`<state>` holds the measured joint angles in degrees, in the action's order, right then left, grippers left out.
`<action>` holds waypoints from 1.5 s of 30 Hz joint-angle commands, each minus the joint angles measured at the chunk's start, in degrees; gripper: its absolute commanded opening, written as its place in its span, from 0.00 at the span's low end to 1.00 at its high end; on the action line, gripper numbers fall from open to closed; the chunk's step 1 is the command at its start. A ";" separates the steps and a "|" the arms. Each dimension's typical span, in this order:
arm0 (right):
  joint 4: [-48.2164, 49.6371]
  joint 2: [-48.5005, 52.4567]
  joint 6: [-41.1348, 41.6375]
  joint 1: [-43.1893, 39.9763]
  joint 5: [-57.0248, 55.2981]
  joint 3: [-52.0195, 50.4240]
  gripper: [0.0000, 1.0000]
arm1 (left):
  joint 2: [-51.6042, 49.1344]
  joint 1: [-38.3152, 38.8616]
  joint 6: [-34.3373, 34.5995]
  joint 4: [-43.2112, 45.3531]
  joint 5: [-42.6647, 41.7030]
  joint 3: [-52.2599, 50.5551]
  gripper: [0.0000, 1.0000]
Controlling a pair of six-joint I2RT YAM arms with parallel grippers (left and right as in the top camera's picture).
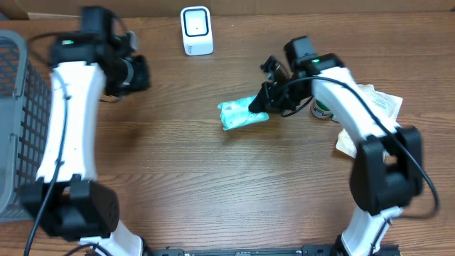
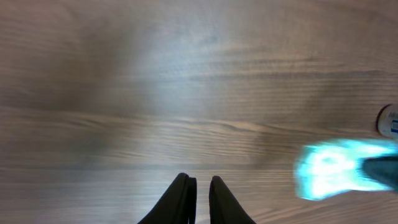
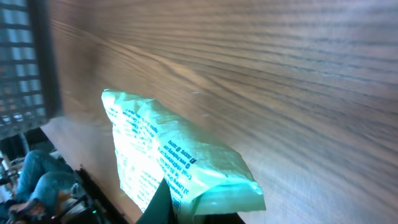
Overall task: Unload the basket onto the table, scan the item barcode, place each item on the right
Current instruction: 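Carry the teal pack with the right gripper toward the scanner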
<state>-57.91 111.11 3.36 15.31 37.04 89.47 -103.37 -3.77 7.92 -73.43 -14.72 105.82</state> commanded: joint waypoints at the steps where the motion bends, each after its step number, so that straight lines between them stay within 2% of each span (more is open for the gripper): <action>1: -1.18 -4.20 -1.99 0.59 0.81 0.37 0.04 | 1.99 -4.24 -10.80 -1.07 0.31 1.66 0.15; 7: -3.63 -5.05 -1.99 0.59 0.81 0.37 0.04 | 2.23 -11.87 -10.91 -1.42 0.04 1.64 0.18; 9: -3.80 -5.07 -1.97 0.59 0.81 0.37 0.04 | 2.23 -13.22 -10.51 -1.40 0.02 1.64 0.25; 13: -3.69 -5.07 -1.99 0.59 0.81 0.37 0.04 | 2.23 -14.32 -9.14 -1.40 0.04 1.64 0.48; 16: -3.58 -5.07 -1.99 0.59 0.79 0.37 0.04 | 2.23 -14.27 -9.18 -1.40 0.07 1.64 0.95; 17: -3.56 -5.07 -1.99 0.59 0.79 0.37 0.04 | 2.23 -14.21 -9.18 -1.38 0.07 1.64 1.00; 33: -2.14 -5.07 -1.90 0.70 0.92 0.37 0.04 | 2.23 -14.21 -9.20 -1.33 0.13 1.64 1.00; 37: -0.70 -5.16 -1.92 0.70 3.76 0.59 0.04 | 2.23 -14.21 -9.20 -1.33 0.13 1.64 0.99; 45: -3.28 -6.82 -2.23 0.74 4.00 7.02 0.04 | 2.23 -14.21 -9.20 -1.33 0.13 1.64 0.99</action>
<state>-60.93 106.72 1.83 15.79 39.05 92.14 -101.49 -18.11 -1.02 -74.78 -14.33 106.87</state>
